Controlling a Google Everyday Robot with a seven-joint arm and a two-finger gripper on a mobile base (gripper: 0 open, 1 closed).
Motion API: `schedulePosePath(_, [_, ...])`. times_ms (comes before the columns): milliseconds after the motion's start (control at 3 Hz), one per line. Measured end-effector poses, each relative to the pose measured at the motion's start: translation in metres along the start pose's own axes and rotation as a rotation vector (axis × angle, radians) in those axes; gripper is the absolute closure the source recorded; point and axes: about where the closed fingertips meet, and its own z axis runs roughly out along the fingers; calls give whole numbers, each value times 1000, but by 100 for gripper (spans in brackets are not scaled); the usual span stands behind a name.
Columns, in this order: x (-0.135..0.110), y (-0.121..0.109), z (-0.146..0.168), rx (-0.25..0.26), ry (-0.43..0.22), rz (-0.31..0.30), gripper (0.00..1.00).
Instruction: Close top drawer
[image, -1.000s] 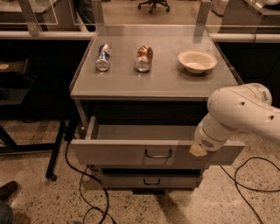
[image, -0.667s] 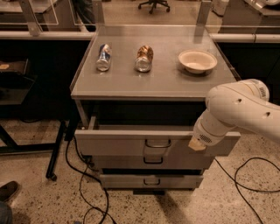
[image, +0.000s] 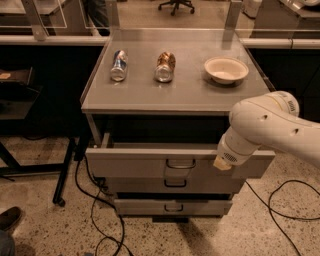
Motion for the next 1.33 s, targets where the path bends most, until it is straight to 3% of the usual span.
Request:
schedulePosePath(667, [-20, -51, 12, 109, -11, 58, 100])
schedulePosePath(1000, [-20, -51, 12, 109, -11, 58, 100])
schedulePosePath(1333, [-34, -88, 16, 179, -22, 82, 100])
